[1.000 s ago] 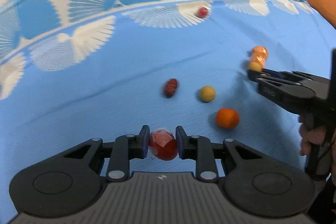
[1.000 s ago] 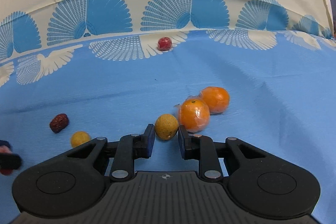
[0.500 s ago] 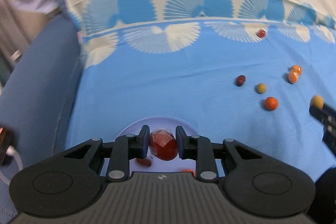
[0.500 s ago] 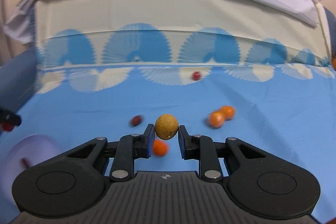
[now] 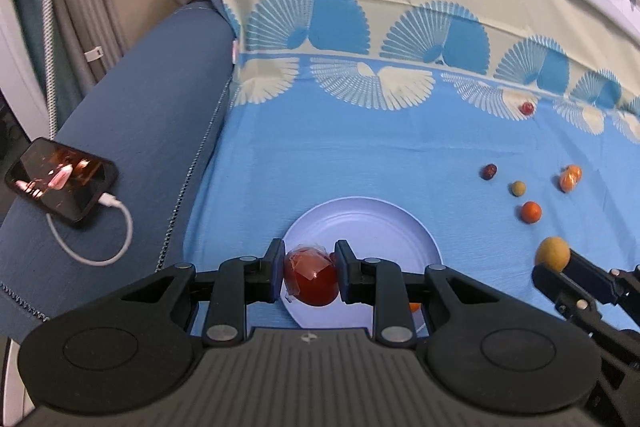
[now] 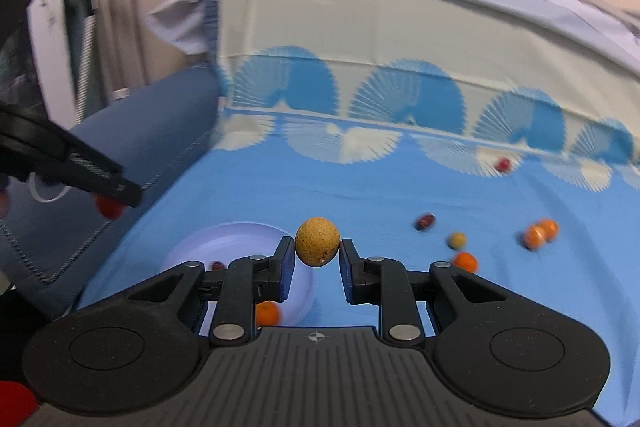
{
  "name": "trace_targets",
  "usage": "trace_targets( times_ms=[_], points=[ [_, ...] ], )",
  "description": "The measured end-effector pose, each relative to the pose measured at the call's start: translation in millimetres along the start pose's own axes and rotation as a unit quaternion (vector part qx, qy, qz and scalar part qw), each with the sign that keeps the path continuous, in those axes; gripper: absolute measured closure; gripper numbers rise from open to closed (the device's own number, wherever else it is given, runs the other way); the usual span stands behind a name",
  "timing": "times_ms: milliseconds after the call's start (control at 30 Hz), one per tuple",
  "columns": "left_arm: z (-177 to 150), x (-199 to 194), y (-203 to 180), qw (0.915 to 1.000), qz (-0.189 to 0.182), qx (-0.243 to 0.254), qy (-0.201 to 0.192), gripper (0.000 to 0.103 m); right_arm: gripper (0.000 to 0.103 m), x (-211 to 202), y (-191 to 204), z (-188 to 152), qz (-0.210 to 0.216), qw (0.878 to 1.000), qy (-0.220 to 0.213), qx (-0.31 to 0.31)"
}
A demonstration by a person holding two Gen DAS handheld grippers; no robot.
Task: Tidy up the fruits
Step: 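Carry the red fruit and yellow fruit over the plate with both tools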
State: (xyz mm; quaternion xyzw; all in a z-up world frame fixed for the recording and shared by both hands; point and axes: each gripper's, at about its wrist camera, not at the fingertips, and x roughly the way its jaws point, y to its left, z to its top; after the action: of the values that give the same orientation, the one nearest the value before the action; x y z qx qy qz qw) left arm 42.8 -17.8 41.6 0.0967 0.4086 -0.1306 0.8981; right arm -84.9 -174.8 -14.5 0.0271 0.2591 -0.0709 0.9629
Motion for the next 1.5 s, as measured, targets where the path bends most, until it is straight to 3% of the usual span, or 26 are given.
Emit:
trace_targets(
  times_ms=[300,700,1500],
  points=[
    [-2,-5,15,0.9998,-0.004,-0.017,-0.008,0.074,0.077,-2,38,10,0.021,0.999,0.001,-0.034],
    [3,16,15,0.9998,-0.008,-0.017,0.007,0.074,0.078,19,45,10,0.032,0.998,0.022,-0.043],
    [18,134,-16,0.9964,-0.041,0.019,0.072,0.074,0.077,114,28,-5,0.043,0.993,0.107,-0.035]
  ],
)
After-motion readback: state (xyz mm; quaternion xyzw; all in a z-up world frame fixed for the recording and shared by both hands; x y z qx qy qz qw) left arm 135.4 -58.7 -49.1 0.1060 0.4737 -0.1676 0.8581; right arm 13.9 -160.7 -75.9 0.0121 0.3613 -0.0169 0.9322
